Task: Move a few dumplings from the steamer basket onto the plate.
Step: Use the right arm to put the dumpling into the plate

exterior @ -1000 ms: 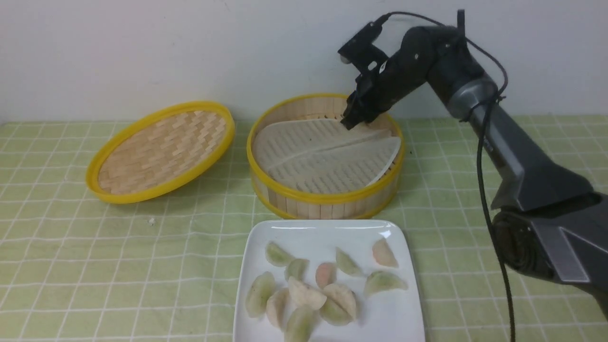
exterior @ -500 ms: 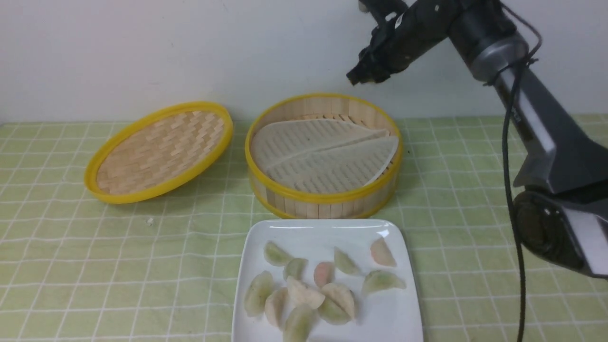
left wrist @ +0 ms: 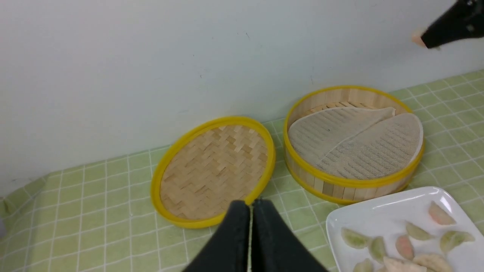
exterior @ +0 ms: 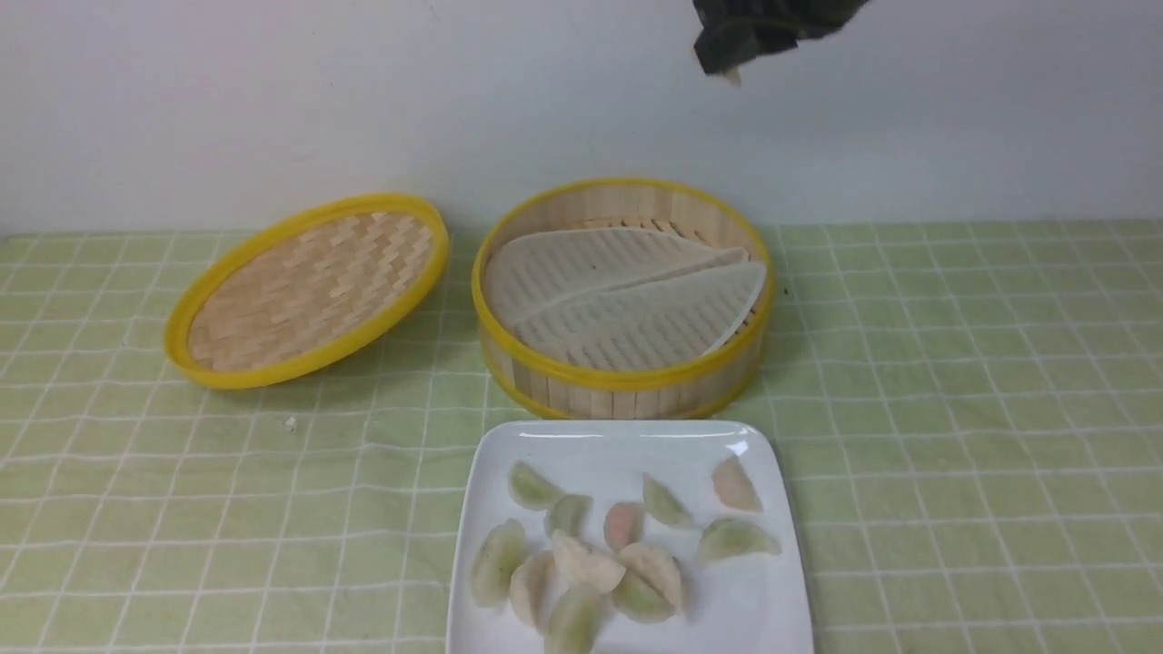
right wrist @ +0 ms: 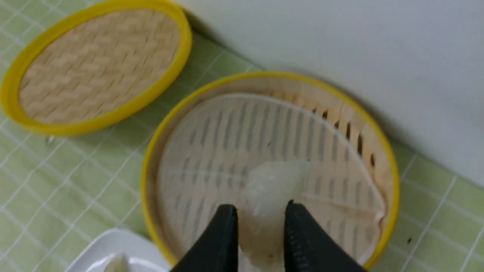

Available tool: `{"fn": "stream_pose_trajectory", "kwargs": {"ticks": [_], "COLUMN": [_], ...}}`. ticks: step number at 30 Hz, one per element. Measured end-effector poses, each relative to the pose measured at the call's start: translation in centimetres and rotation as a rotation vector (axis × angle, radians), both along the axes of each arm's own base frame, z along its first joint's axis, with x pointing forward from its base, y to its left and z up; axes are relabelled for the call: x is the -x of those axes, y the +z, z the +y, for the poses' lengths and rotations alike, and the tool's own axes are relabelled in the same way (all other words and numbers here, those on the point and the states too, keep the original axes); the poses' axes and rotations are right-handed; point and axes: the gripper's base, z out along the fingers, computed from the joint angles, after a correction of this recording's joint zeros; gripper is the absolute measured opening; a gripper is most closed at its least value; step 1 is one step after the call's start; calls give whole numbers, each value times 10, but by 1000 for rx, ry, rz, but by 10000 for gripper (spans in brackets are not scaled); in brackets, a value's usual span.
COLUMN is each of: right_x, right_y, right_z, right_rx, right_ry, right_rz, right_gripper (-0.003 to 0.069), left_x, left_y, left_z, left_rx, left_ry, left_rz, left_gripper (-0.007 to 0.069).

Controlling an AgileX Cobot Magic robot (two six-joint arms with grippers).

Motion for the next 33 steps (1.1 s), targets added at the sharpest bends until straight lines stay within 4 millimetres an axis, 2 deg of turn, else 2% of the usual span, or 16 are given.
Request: {"fn": "stream_pose_trajectory", "kwargs": {"ticks": [3,6,9,10,11,14,18,22,24,28,31,33], "right_x": [34,76,122,130,145,172,182,175,172,168,166,164], "right_y": [-3,-15,-47,-55,-71,-113,-150,-177,-183,-196,-193,-188], "right_z": [-5,-8,-7,-6,-4,7,19,26,28,29,31,32], "right_rx": [27,61,111,119,134,159,178,186,191,204,190,185], "right_ry": [27,67,124,136,157,197,203,160,149,112,88,88], "right_rz": [61,136,257,282,328,406,402,413,421,445,443,446], "right_gripper": [139,139,139,139,139,139,139,153,171,347,473,519], "left_x": [0,0,0,0,0,0,0,0,0,0,0,1], "left_y": [0,0,0,0,0,0,0,0,0,0,0,-1], "left_z": [0,0,0,0,0,0,0,0,0,0,-1,-2], "left_rx": [0,1,1,1,1,1,1,1,1,1,4,10], "left_ry": [0,-1,-1,-1,-1,-1,-1,-1,-1,-1,-6,-19], "left_rz": [0,0,0,0,0,0,0,0,0,1,4,11], "left_gripper": [-6,-6,-6,-6,-6,-6,-6,-6,-6,-6,-6,-6]}}
